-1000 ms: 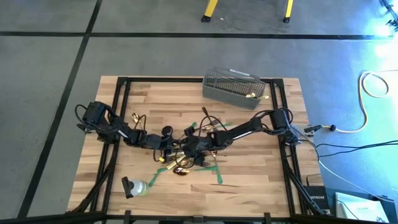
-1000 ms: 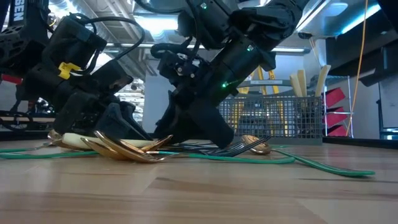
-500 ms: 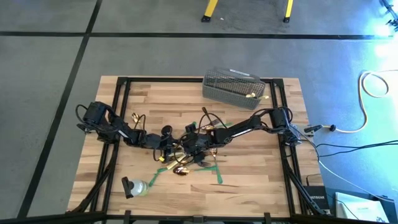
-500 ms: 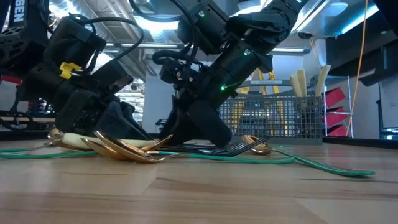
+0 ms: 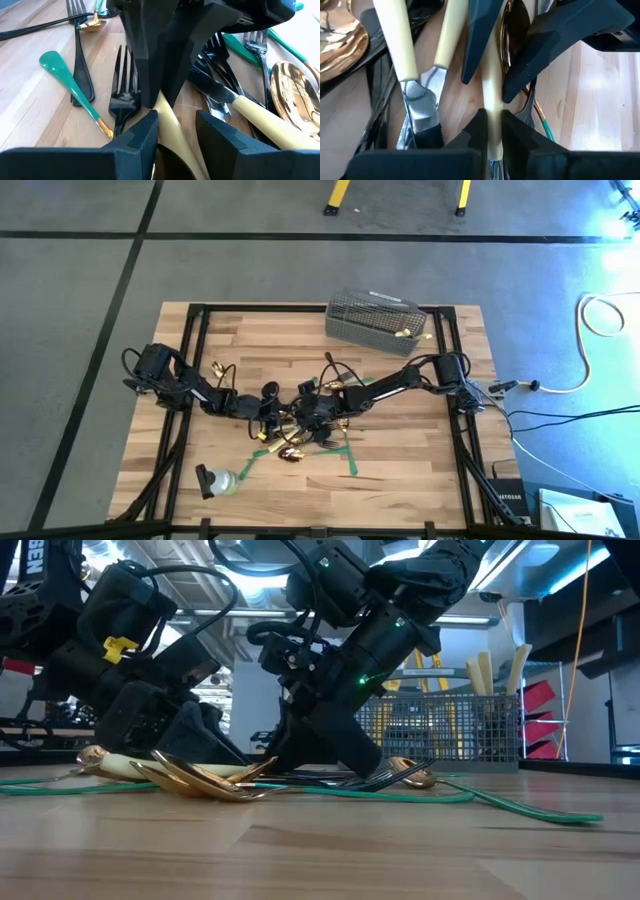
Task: Sort silverware
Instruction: Put the yellow knife into the gray organizer
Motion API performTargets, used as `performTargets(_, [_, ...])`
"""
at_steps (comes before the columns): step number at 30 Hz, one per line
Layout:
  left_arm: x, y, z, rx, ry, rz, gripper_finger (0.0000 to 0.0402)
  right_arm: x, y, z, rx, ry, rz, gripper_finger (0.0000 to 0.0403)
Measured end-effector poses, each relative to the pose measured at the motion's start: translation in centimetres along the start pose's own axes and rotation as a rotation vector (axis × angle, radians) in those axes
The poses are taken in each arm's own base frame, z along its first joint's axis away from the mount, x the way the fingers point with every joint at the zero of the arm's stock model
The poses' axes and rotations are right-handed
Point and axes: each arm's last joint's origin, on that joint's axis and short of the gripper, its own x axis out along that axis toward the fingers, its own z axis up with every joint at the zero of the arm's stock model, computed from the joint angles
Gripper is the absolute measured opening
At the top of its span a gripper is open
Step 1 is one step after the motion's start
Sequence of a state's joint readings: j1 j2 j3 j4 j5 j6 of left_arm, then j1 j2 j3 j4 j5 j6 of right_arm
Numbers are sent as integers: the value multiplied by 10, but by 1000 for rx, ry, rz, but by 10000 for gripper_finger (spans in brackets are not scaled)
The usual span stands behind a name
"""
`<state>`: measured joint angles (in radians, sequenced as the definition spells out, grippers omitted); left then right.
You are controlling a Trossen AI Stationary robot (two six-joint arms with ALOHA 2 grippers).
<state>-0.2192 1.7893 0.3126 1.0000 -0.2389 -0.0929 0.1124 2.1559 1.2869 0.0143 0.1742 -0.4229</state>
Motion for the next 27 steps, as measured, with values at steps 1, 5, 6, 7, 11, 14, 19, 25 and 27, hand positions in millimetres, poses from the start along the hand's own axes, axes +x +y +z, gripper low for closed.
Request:
performTargets(1, [0,0,0,2,-4,-2,115,0,0,0,0,1,0,22])
performTargets(5, [0,-2,9,4,-77,-20,115,0,2,1,2,-3,-2,21])
performTargets(6, [-1,-3,12,7,-101,-19,115,0,4,2,7,-5,0,20])
performTargets(7, [-1,-4,14,20,-123,-15,115,0,5,2,11,-5,1,20])
performTargets(11, [-7,-3,27,62,-191,60,115,-3,7,3,22,-8,30,20])
performTargets(14, [-13,-2,36,77,-226,95,115,-9,8,6,26,-5,43,19])
performTargets(19, [-23,-1,52,100,-296,120,115,-25,6,9,73,-2,112,18])
performTargets(25, [-33,-1,60,112,-291,126,115,-43,0,14,97,12,124,15])
performTargets(27, [-34,0,59,109,-270,131,115,-47,-1,15,96,19,127,9])
